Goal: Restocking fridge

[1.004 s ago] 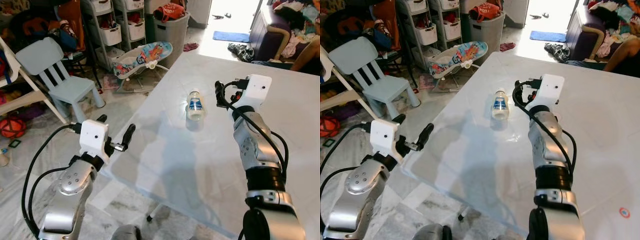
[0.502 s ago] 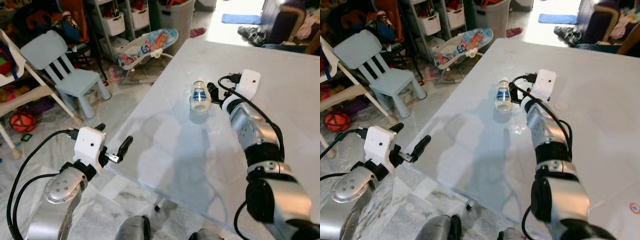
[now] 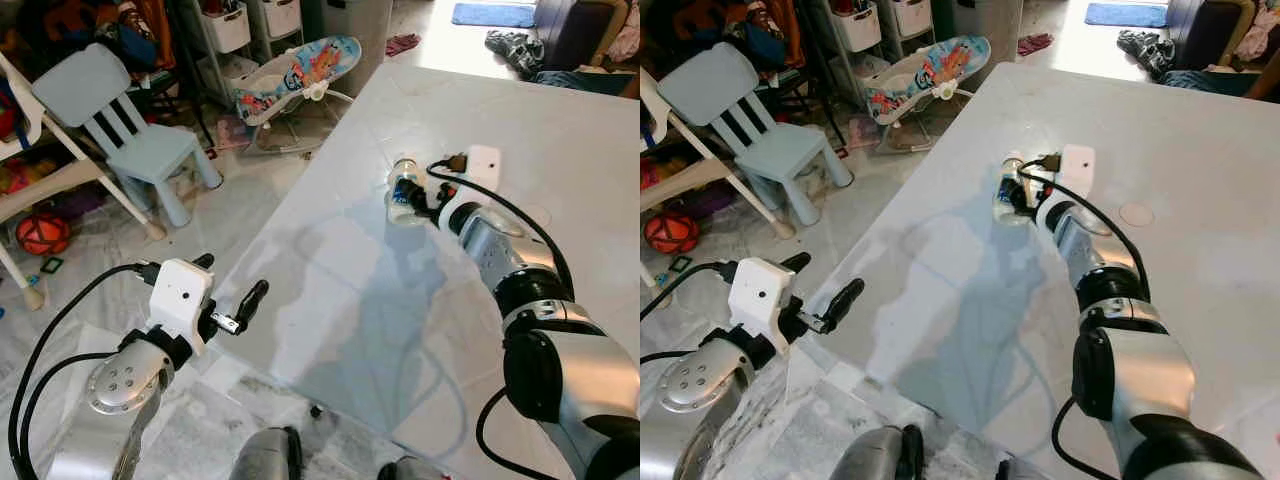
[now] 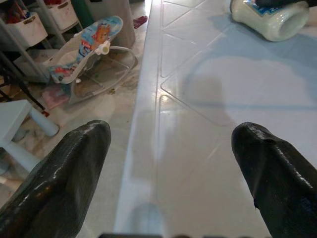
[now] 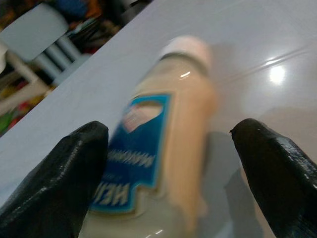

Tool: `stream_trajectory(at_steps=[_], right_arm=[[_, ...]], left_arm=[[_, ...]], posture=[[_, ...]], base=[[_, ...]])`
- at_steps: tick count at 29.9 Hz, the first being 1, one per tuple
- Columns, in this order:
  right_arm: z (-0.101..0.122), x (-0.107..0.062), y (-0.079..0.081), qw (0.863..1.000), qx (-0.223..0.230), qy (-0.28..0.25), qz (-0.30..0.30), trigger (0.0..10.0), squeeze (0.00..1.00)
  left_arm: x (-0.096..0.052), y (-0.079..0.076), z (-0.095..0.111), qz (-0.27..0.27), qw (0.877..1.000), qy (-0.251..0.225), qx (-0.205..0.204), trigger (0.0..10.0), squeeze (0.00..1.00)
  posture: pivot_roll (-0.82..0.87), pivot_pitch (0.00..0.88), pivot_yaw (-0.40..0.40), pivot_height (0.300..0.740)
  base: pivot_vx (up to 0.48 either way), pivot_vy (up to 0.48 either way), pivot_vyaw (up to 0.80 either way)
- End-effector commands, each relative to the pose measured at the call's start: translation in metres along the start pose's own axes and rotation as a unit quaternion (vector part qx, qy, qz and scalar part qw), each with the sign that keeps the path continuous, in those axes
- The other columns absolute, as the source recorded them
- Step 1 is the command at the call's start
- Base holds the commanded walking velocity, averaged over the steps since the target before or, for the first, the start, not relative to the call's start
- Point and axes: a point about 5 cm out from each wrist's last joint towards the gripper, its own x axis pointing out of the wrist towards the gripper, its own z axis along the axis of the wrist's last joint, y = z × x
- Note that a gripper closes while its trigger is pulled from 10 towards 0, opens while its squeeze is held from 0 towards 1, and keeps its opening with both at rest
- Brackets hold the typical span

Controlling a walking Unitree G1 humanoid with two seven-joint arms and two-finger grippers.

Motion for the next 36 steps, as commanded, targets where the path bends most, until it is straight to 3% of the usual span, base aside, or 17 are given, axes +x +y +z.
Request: stream_trajectory(at_steps=[1,4,5,7,8,9,11,12,20,21,27,31,32,36], right_arm=[[-0.009,0.003,0.009,0.999,-0.01,0.034,0.03,10.0,0.0],[-0.019,0.002,0.006,0.998,-0.023,0.057,0.023,10.0,0.0],[-0.023,0.001,0.004,0.997,-0.022,0.068,0.019,8.7,0.0],[-0.029,-0.001,0.001,0.996,-0.022,0.08,0.009,2.2,0.0],[-0.033,-0.003,-0.002,0.996,-0.022,0.089,0.004,2.2,0.0],[-0.041,-0.006,-0.007,0.994,-0.004,0.105,-0.015,1.3,0.0],[-0.044,-0.008,-0.01,0.993,0.002,0.112,-0.024,1.2,0.0],[-0.049,-0.01,-0.013,0.992,0.004,0.12,-0.029,0.6,0.0],[-0.066,-0.021,-0.018,0.989,0.033,0.139,-0.038,0.7,0.0],[-0.066,-0.022,-0.018,0.989,0.035,0.135,-0.043,0.0,0.0],[-0.06,-0.028,-0.021,0.991,0.038,0.1,-0.079,0.0,0.0],[-0.059,-0.041,-0.013,0.991,0.051,0.087,-0.086,0.0,0.0],[-0.063,-0.055,-0.005,0.991,0.057,0.082,-0.089,0.0,0.0],[-0.069,-0.075,0.008,0.991,0.059,0.076,-0.088,0.0,0.0]], left_arm=[[-0.001,0.0,0.0,-0.003,1.0,0.007,0.009,10.0,0.0],[-0.001,0.0,0.0,-0.003,1.0,0.007,0.009,10.0,0.0],[-0.001,-0.001,-0.001,-0.004,1.0,0.007,0.008,10.0,0.0],[-0.001,-0.002,-0.001,-0.005,1.0,0.008,0.007,10.0,0.0],[0.0,-0.003,-0.002,-0.005,1.0,0.008,0.007,10.0,0.0],[0.0,-0.004,-0.002,-0.007,1.0,0.007,0.005,10.0,0.0],[0.0,-0.005,-0.002,-0.007,1.0,0.007,0.004,10.0,0.0],[0.001,-0.005,-0.002,-0.008,1.0,0.007,0.003,10.0,0.0],[0.002,-0.007,-0.004,-0.01,1.0,0.006,0.0,10.0,0.0],[0.002,-0.007,-0.004,-0.01,1.0,0.006,0.0,10.0,0.0],[0.004,-0.008,-0.003,-0.011,1.0,0.002,-0.001,10.0,0.0],[0.005,-0.009,-0.004,-0.011,1.0,0.001,-0.001,10.0,0.0],[0.006,-0.008,-0.004,-0.008,1.0,-0.001,-0.002,10.0,0.0],[0.007,-0.007,-0.005,-0.005,1.0,-0.002,-0.002,10.0,0.0]], posture=[[0.17,0.086,0.091,0.74],[0.16,0.083,0.086,0.74],[0.16,0.081,0.084,0.74],[0.16,0.08,0.08,0.74],[0.16,0.079,0.079,0.74],[0.15,0.079,0.076,0.74],[0.15,0.079,0.074,0.74],[0.15,0.078,0.073,0.74],[0.13,0.074,0.067,0.74],[0.13,0.074,0.067,0.74],[0.12,0.074,0.067,0.74],[0.11,0.069,0.054,0.74],[0.11,0.068,0.051,0.74],[0.09,0.065,0.045,0.74]], base=[[0.0,0.0,0.0],[0.0,0.0,0.0],[0.0,0.0,0.0],[0.0,0.0,0.0],[0.0,0.0,0.0],[0.0,0.0,0.0],[0.0,0.0,0.0],[0.0,0.0,0.0],[0.0,0.0,0.0],[0.0,0.0,0.0],[0.0,0.0,0.0],[0.0,0.0,0.0],[0.0,0.0,0.0],[0.0,0.0,0.0]])
